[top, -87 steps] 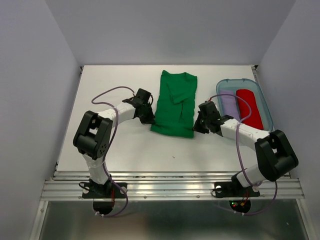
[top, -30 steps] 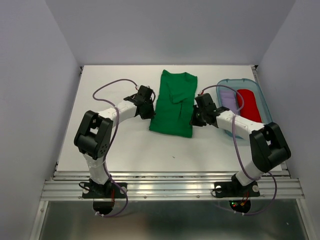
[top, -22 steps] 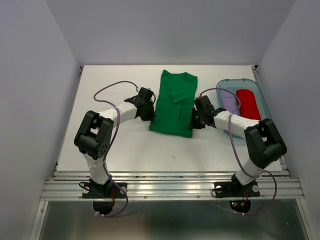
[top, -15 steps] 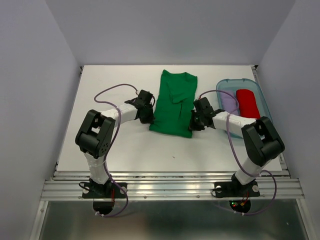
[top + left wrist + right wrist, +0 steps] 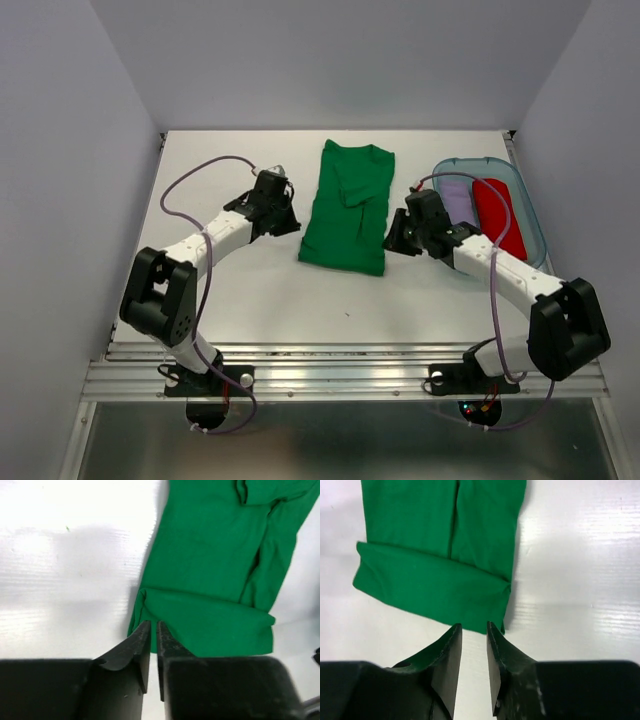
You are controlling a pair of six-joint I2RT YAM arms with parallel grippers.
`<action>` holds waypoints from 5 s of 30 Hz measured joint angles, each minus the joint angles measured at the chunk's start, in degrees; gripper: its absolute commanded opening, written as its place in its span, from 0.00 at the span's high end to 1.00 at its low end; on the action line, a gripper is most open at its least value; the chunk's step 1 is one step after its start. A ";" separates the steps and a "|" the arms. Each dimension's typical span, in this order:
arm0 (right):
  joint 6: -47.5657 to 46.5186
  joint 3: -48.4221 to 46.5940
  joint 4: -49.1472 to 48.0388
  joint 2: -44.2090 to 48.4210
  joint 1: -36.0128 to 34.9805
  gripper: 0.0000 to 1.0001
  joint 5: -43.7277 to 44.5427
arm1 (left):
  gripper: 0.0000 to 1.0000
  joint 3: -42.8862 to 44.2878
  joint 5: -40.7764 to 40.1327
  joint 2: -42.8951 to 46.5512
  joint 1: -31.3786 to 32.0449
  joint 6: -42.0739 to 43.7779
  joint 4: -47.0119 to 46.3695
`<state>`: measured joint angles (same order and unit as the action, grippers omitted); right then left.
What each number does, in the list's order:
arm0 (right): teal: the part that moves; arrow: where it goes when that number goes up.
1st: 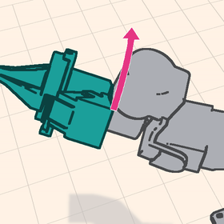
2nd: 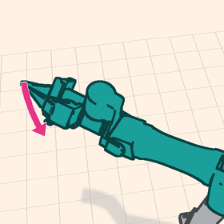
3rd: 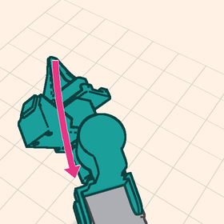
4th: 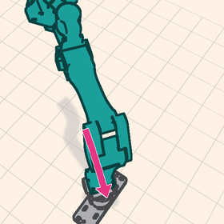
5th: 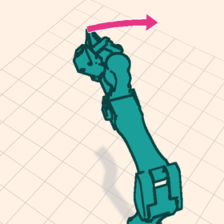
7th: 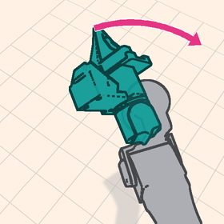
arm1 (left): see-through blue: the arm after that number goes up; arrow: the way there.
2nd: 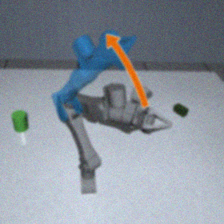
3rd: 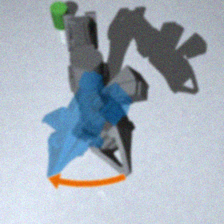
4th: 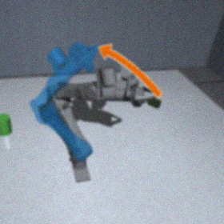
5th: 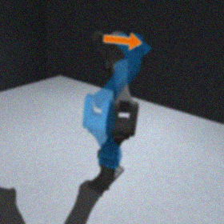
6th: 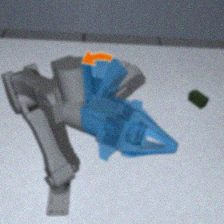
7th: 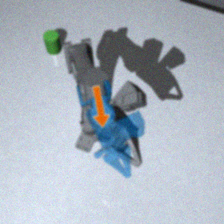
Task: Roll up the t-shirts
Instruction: Roll the T-shirt to the center of the board.
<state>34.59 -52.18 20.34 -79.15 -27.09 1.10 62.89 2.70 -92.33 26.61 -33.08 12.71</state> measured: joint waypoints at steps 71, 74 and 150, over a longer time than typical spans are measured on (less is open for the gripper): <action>9.51 8.17 -11.30 -10.67 -0.63 0.99 -6.19 | 1.00 -13.99 15.45 -1.05 -2.16 -1.64 -13.68; 9.05 8.15 -11.26 -10.67 -0.63 0.99 -5.84 | 1.00 -14.49 15.17 -0.07 -2.29 -1.62 -13.66; 6.62 13.66 -14.60 -7.54 3.13 0.70 -11.50 | 0.68 -21.07 12.96 -0.31 -2.34 -5.40 -20.65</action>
<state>41.21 -38.52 5.74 -86.70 -23.97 -10.39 41.82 15.66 -92.64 24.27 -38.48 -7.94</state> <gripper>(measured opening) 0.235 0.301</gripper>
